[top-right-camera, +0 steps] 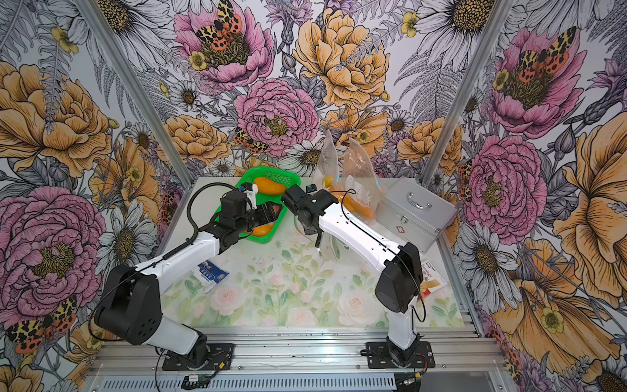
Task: Place the mango in a zip-top bag and seal the zipper
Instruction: Pick up the mango from the basket.
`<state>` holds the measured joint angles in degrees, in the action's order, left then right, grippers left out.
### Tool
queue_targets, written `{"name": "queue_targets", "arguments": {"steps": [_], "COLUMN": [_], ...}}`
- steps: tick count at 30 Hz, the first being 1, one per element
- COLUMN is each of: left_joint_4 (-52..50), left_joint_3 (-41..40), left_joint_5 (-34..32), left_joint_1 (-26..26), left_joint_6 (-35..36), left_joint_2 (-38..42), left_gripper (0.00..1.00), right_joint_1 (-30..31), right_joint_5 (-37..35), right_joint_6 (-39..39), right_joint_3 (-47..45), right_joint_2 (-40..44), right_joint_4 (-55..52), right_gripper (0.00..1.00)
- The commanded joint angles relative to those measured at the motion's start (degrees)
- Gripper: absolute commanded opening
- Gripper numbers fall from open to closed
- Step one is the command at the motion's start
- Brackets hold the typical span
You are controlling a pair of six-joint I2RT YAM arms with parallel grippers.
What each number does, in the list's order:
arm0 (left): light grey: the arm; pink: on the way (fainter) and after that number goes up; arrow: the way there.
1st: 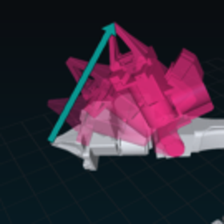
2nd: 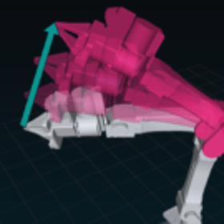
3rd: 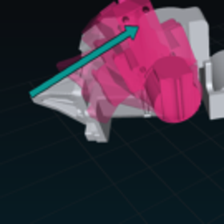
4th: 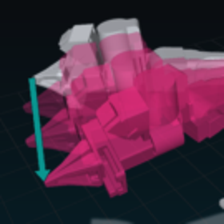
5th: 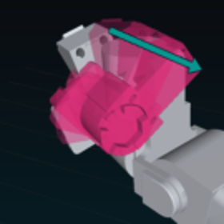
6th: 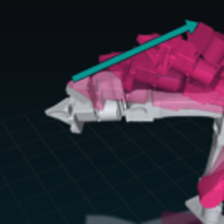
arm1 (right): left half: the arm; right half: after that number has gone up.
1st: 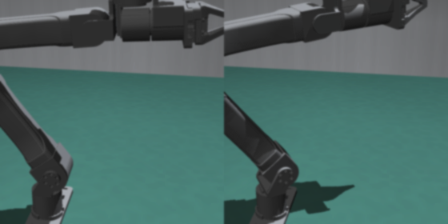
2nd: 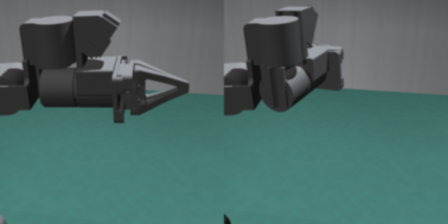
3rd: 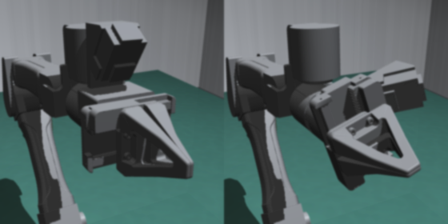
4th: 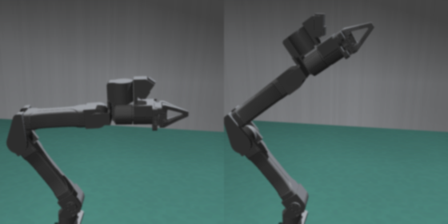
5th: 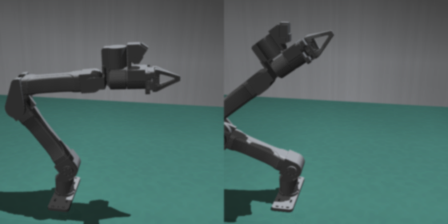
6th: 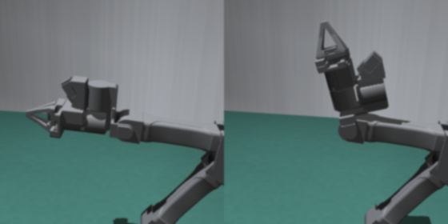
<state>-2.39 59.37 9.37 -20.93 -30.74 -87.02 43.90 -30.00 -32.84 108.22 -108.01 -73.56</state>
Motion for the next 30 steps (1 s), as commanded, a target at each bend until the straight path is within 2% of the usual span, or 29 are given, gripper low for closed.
{"name": "queue_targets", "arguments": {"steps": [1, 5, 11, 16, 22, 30], "left_joint_4": [-2.5, -11.2, -19.2, -23.9, -25.0, -25.9], "left_joint_3": [3.9, 13.8, 25.4, 30.9, 32.1, 35.4], "left_joint_5": [-2.2, -2.1, 2.7, 6.2, 10.6, 9.3], "left_joint_1": [1.3, 3.4, 6.5, 8.6, 8.8, 8.9], "left_joint_6": [7.7, 18.5, 26.5, 28.9, 30.4, 30.2], "left_joint_2": [-2.7, -11.7, -24.2, -30.9, -34.5, -38.5], "left_gripper": [0.80, 0.81, 0.78, 0.75, 0.75, 0.74], "right_joint_1": [-0.1, -0.2, -0.1, 0.0, 0.0, -0.1], "right_joint_5": [-0.6, -0.6, -0.6, -0.6, -0.6, -0.6], "right_joint_6": [0.6, 0.6, 0.6, 0.6, 0.6, 0.6], "right_joint_3": [1.6, 1.8, 1.9, 1.7, 1.6, 1.5], "right_joint_2": [-1.0, -1.5, -1.4, -1.4, -1.5, -1.9], "right_joint_4": [1.8, 1.9, 1.9, 2.1, 2.2, 2.3], "right_gripper": [0.00, 0.00, 0.00, 0.00, 0.00, 0.00]}}
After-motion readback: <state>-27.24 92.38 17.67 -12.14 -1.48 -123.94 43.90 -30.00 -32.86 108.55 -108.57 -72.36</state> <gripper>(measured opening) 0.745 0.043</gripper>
